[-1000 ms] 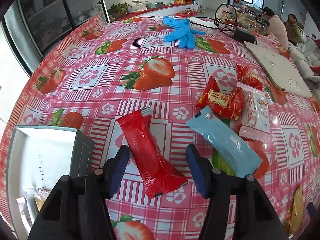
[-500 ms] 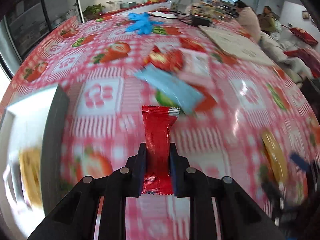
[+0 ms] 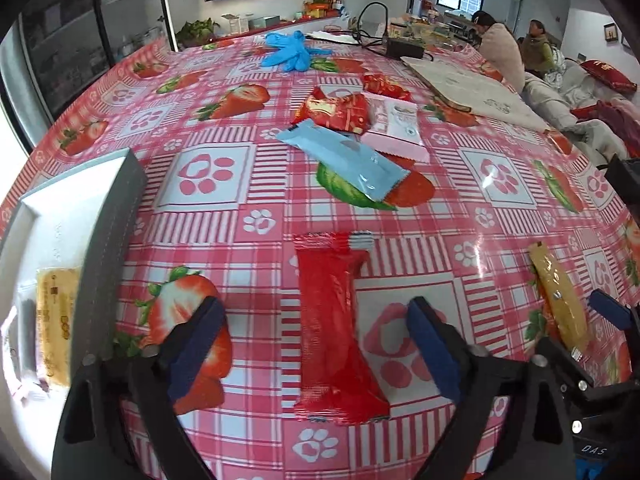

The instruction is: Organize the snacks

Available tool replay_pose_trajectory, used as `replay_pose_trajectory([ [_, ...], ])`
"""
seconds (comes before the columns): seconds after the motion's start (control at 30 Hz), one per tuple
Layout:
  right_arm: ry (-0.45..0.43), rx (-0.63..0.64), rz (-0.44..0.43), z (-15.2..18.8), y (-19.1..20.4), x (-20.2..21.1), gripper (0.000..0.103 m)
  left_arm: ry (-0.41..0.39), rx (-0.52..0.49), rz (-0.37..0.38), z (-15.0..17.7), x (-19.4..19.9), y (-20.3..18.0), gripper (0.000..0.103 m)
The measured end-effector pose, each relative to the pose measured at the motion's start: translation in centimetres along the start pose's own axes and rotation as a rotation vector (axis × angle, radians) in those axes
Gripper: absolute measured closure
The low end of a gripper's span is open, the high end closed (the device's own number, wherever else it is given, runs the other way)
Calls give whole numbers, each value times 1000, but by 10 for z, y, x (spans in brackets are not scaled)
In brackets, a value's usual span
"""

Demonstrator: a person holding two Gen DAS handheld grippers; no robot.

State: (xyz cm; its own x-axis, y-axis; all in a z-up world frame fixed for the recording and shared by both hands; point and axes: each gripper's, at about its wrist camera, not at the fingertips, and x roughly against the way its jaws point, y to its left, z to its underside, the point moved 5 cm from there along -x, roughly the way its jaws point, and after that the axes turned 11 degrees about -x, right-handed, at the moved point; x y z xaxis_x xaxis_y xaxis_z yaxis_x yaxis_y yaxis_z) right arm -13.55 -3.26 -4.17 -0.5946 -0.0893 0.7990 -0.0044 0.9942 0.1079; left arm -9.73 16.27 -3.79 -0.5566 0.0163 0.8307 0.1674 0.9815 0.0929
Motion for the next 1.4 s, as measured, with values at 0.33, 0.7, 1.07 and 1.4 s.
replay_pose_trajectory([
  [0.33,-1,1,0,0,0,0,0,-38,-9,-6,4,1,-3,0],
  [0.7,-1,1,-1,1,0,0,0,-38,-10,-7,4,1,-3,0],
  [1.07,-1,1,-1,1,0,0,0,-39,-10,-7,4,1,-3,0],
  [1.4,-2,2,-1,1,1,1,0,-39,-10,-7,4,1,-3,0],
])
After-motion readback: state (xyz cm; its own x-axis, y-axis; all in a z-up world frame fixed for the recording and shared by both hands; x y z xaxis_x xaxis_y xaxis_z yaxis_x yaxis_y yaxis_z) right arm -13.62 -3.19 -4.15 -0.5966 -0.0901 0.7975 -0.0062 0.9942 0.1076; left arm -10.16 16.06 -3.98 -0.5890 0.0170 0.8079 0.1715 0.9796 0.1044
